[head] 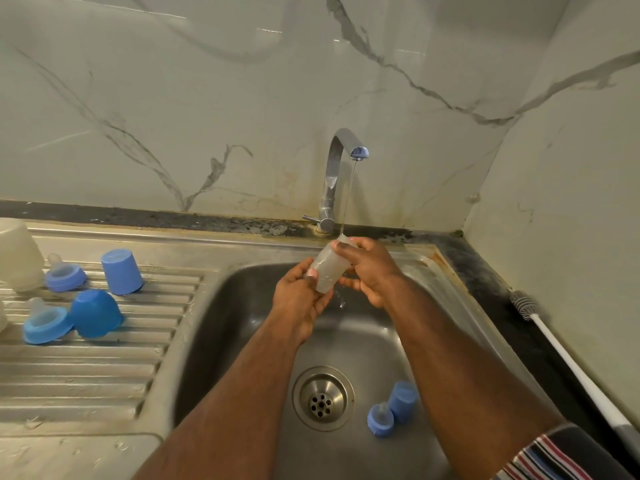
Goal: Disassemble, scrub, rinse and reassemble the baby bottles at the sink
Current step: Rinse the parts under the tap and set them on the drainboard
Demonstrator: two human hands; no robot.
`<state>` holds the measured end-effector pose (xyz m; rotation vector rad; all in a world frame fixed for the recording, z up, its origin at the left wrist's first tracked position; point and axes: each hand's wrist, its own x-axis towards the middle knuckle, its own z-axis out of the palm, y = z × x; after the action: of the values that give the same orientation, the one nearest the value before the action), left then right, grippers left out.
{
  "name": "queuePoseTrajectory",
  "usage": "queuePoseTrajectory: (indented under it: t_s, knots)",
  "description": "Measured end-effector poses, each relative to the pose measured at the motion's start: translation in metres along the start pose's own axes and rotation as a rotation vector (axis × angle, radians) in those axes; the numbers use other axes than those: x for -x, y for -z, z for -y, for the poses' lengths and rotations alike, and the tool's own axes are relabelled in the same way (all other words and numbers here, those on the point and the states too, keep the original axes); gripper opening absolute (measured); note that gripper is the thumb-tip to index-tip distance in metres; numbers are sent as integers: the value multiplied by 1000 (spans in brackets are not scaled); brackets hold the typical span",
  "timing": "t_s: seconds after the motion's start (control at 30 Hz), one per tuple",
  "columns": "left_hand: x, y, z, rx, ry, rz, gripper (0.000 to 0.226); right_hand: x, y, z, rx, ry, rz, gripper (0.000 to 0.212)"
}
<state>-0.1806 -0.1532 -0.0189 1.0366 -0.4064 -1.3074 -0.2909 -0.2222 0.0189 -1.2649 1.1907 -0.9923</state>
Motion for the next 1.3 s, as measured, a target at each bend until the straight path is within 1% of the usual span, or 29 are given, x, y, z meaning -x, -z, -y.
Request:
queuePoseTrajectory:
  t_s: [0.1,0.13,0.2,0.23,0.33,0.4,0.43,0.47,0.53,0.6,0.67,0.73,0.83,0.9,0.97,1.03,1.1,1.13,1.2,1.3]
  knots:
    - [-5,2,0,-69,22,-104,22,3,-6,11,333,282,-83,40]
    - [-5,3,0,-71,29,-144,19,4,-9,11,425,318,-94,39]
    - [-7,4,-1,-53,31,-193,15,4,-15,3,604,300,-55,40]
    - [-7,5,-1,-55,32,-202,12,4,-16,-1,640,296,-58,41]
    - [-9,4,-1,-59,43,-192,14,1,-16,3,509,338,-171,43]
    - [-7,4,1,-53,79,-163,21,0,-12,-2,589,295,-112,43]
    - [-6,3,0,-50,106,-138,26,-1,-11,-6,585,268,-85,42]
    - [-5,2,-1,-42,139,-115,32,0,-10,-9,489,244,-80,40]
    - [-5,4,-1,12,207,-67,41,-3,-6,-13,193,168,-74,37]
    - [-2,1,-2,100,236,-6,46,1,0,-15,-44,73,-3,31]
    - [3,-1,-3,151,155,1,38,9,5,-16,-282,-51,64,23]
    - [5,0,-3,97,-13,-29,32,12,9,-18,-423,-175,66,19]
    - [6,0,-4,-117,-265,-69,43,12,8,-24,-390,-291,-3,23]
    - [6,-3,-3,-283,-365,-58,53,14,4,-28,-336,-336,-10,23]
    - [5,-6,-3,-443,-426,-32,64,16,-1,-29,-310,-349,-6,22]
    - [3,-5,-2,-540,-446,-32,74,17,-5,-29,-220,-300,-28,21]
    - [0,-1,-2,-585,-436,-69,74,18,-7,-26,-36,-175,-22,24]
    - [-1,0,-3,-599,-426,-77,71,19,-7,-23,26,-102,3,31]
    - [0,2,-6,-612,-418,-66,68,23,-6,-18,71,-8,61,46]
    - [9,4,-16,-631,-413,-29,74,33,-6,-7,122,48,91,55]
